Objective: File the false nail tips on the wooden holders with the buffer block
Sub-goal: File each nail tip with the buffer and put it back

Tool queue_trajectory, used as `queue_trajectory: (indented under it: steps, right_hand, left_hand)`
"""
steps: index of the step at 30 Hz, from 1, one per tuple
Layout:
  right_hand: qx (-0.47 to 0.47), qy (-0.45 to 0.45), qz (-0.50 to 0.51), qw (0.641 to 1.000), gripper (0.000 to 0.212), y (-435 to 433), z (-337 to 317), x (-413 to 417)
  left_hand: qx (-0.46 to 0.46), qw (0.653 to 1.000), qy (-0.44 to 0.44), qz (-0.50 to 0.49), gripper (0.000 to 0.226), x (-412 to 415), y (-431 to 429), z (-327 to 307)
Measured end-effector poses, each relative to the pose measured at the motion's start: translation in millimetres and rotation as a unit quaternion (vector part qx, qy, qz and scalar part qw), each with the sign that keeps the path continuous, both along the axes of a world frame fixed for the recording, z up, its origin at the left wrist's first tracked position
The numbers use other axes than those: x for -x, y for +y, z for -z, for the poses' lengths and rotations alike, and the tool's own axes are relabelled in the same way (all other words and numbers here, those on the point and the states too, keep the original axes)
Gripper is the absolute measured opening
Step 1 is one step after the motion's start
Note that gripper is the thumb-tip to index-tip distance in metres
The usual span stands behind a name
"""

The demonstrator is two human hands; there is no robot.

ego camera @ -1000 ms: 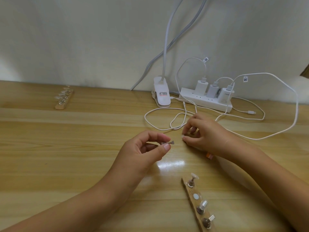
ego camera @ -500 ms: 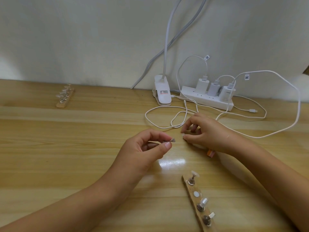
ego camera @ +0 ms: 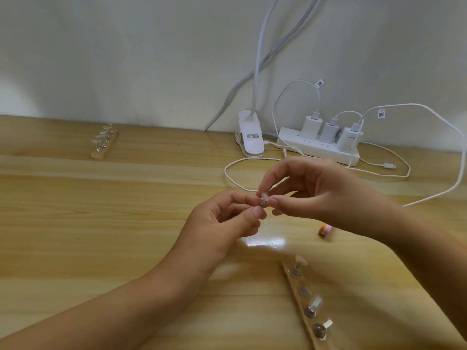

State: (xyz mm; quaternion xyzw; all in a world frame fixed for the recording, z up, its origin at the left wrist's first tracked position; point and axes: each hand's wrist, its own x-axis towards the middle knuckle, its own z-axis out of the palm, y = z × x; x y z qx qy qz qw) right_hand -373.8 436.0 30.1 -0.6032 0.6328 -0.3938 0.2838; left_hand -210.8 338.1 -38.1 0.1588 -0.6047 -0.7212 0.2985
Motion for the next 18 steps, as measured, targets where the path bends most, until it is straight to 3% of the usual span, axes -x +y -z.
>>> queue_trajectory:
  steps: [9, 18]
  right_hand:
    - [0.008, 0.065, 0.018, 0.998, 0.017, -1.8, 2.0, -8.3]
    - [0.055, 0.202, 0.023, 0.977, 0.015, -2.2, 6.2, -14.0]
  left_hand:
    - [-0.049, 0.998, 0.032, -0.005, 0.01, 1.7, -0.8, 1.7]
    - [-0.035, 0.999, 0.029, -0.009, 0.006, -0.3, 0.0, 0.9]
